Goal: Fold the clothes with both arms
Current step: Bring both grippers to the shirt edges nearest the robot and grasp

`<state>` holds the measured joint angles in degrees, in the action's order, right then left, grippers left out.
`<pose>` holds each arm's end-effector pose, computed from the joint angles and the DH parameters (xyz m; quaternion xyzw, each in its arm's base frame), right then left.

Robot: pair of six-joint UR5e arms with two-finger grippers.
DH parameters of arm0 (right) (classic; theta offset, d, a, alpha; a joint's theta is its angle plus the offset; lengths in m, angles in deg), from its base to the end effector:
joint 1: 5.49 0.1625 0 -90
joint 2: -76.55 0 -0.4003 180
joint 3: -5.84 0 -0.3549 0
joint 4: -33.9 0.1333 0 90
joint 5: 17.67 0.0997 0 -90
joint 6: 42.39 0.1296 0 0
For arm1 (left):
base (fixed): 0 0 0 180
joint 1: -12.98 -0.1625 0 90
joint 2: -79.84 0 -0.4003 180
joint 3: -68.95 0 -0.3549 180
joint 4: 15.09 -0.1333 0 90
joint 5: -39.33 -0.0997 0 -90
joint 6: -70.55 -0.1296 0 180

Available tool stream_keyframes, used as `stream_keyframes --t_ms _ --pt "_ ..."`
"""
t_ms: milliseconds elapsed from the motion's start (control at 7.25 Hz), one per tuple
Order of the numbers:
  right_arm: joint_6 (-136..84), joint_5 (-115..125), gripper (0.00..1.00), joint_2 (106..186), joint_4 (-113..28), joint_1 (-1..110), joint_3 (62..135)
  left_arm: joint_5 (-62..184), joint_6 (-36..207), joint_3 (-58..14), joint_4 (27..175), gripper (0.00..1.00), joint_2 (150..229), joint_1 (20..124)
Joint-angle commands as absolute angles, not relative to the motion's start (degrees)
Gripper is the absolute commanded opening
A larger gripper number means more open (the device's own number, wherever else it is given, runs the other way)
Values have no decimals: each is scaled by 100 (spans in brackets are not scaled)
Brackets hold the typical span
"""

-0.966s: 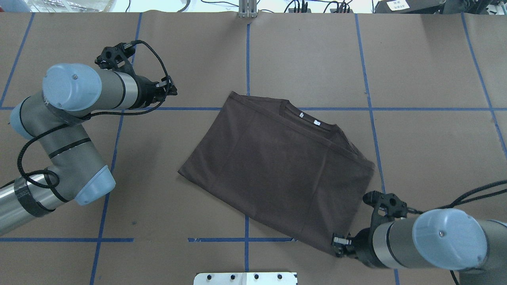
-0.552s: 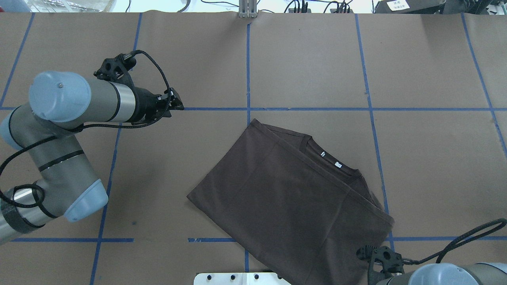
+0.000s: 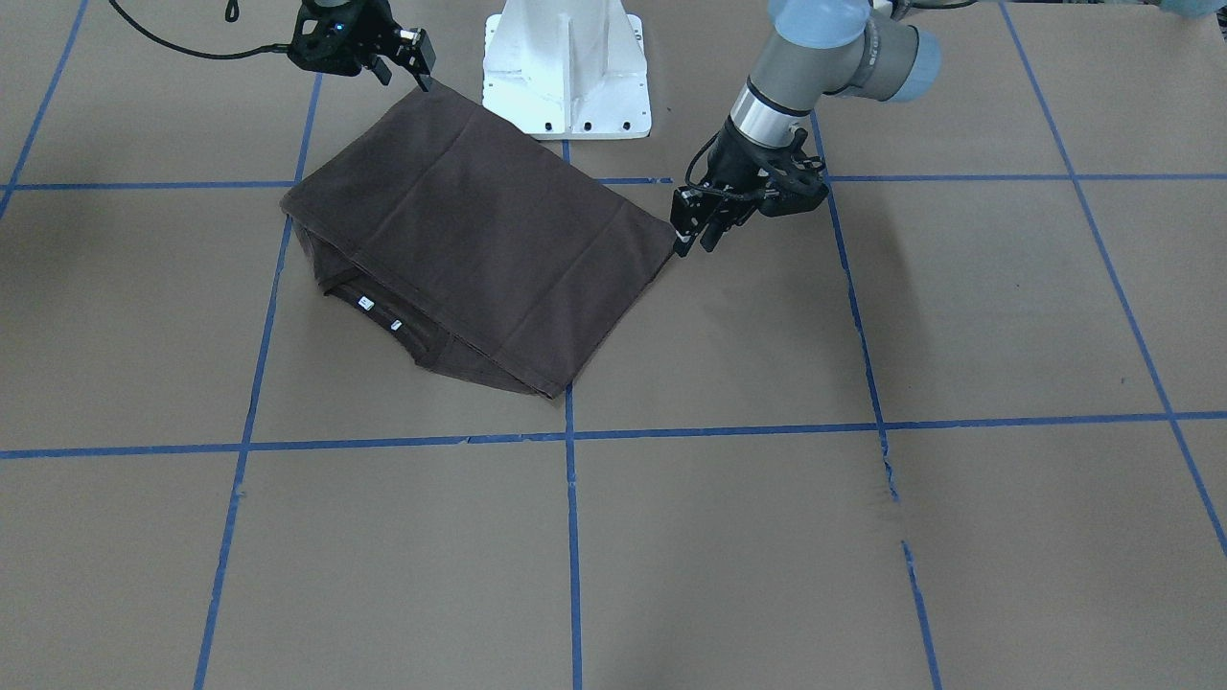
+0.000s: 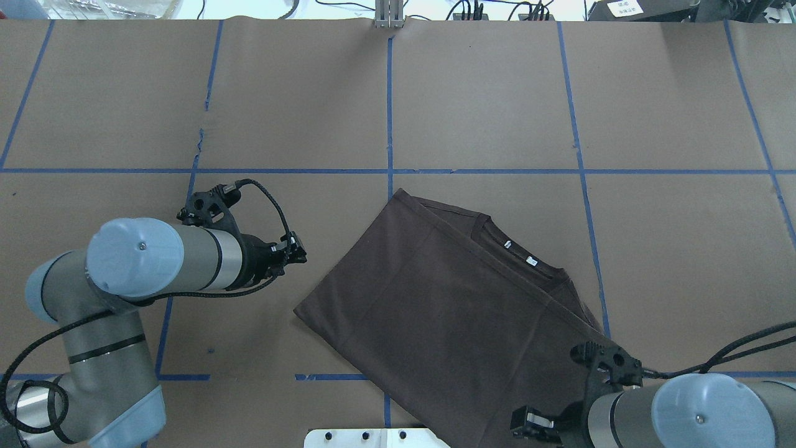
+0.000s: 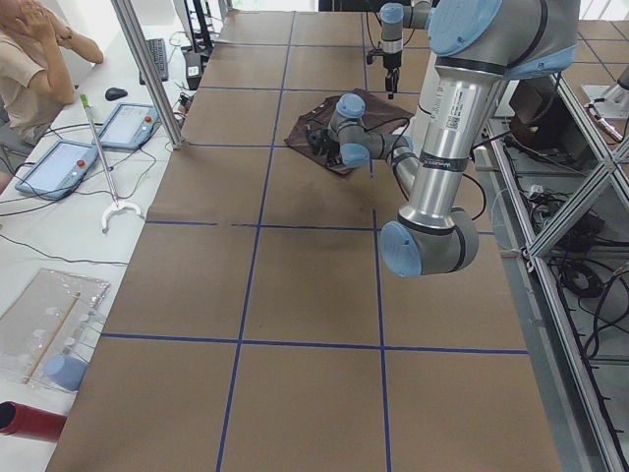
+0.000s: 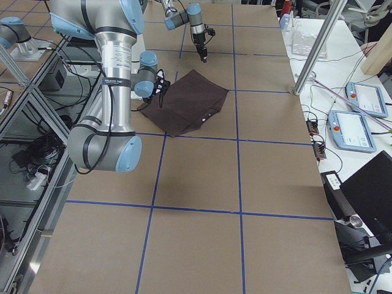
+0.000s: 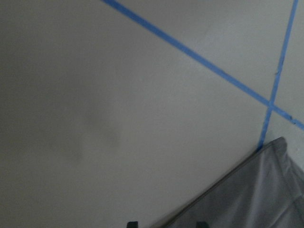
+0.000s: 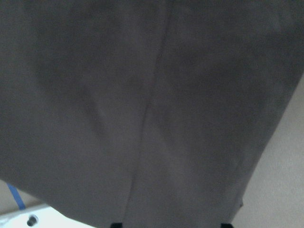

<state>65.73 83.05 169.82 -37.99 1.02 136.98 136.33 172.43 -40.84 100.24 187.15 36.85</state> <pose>-0.4036 -0.1560 0.3329 -0.1293 -0.4565 0.1447 0.8683 0.4667 -0.3350 0.3017 0.0021 0.5199 -0.2319 0.8221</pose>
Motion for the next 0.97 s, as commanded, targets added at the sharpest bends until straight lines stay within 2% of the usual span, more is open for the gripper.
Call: stream_keyframes --t_ms 0,828 --pt "6537 8305 100 16988 -3808 690 13602 13496 17276 -3943 9864 51 18689 3382" --pt "6537 8305 100 16989 -3799 743 13504 13504 17276 -3731 9855 49 18768 3091"
